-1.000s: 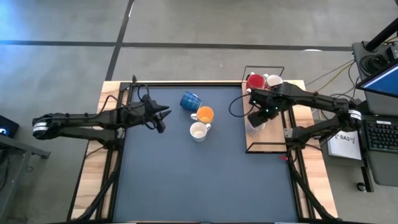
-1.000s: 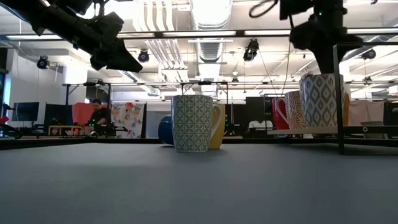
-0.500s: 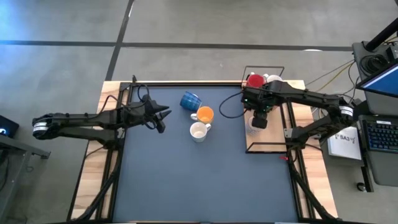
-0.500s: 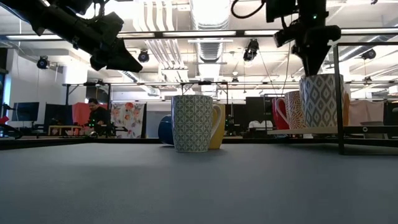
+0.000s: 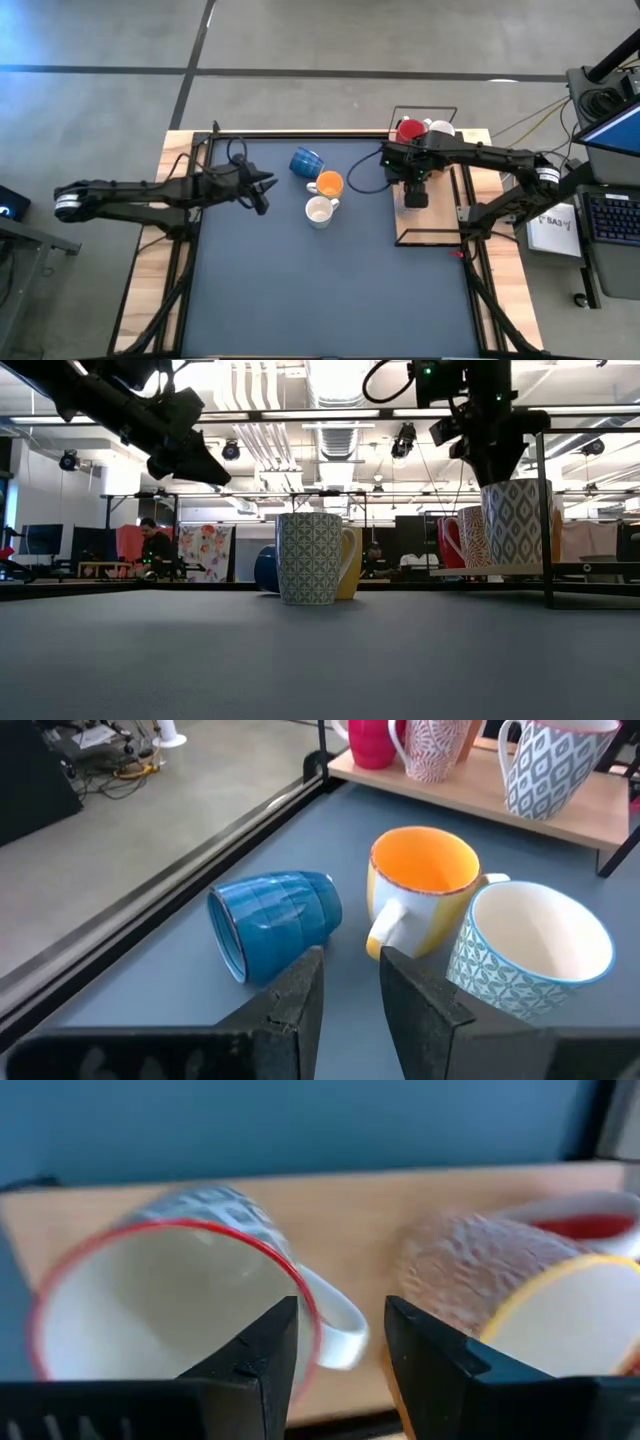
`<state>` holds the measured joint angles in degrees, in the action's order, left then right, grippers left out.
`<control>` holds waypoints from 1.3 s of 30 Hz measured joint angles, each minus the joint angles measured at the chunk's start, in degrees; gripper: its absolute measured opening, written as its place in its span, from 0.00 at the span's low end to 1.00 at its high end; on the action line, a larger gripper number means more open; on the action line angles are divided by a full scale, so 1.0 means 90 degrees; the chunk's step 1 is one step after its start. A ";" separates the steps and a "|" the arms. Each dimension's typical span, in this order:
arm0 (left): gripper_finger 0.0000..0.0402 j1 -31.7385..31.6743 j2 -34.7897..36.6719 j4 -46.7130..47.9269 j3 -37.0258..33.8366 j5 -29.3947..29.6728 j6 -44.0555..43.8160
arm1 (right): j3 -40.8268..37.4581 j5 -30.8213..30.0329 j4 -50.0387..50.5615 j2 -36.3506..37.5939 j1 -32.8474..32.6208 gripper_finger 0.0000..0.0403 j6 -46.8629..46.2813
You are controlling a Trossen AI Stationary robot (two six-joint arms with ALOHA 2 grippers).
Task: Place coffee mugs
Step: Put the right gray patterned mug on the shelf
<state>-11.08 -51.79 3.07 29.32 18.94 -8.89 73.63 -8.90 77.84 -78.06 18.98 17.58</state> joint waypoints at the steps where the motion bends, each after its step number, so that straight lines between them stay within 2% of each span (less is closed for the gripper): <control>1: 0.21 0.0001 -0.0040 -0.0003 0.0000 0.0000 -0.0025 | 0.0000 0.0163 -0.0042 0.0000 0.0001 0.34 0.0025; 4: 0.21 -0.0002 -0.0152 -0.0051 0.0000 0.0000 -0.0070 | 0.0000 0.0519 -0.0097 0.0000 -0.0003 0.33 0.0159; 16: 0.21 0.0001 -0.0228 -0.0060 0.0000 0.0002 -0.0070 | -0.0046 0.0514 -0.0239 -0.0281 -0.0002 0.27 0.0565; 23: 0.21 0.0001 -0.0231 -0.0058 0.0000 0.0002 -0.0070 | -0.0049 0.0543 -0.0187 -0.0387 0.0000 0.17 0.0601; 30: 0.21 0.0001 -0.0228 -0.0058 0.0000 0.0002 -0.0070 | -0.0013 0.0609 0.0146 -0.0333 0.0002 0.04 0.0328; 39: 0.21 -0.0002 -0.0228 -0.0058 0.0000 0.0002 -0.0068 | -0.0011 0.0719 0.0745 -0.0311 0.0002 0.04 -0.0569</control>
<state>-11.09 -53.84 2.55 29.32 18.96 -9.50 73.52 -2.43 84.55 -80.86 19.00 12.46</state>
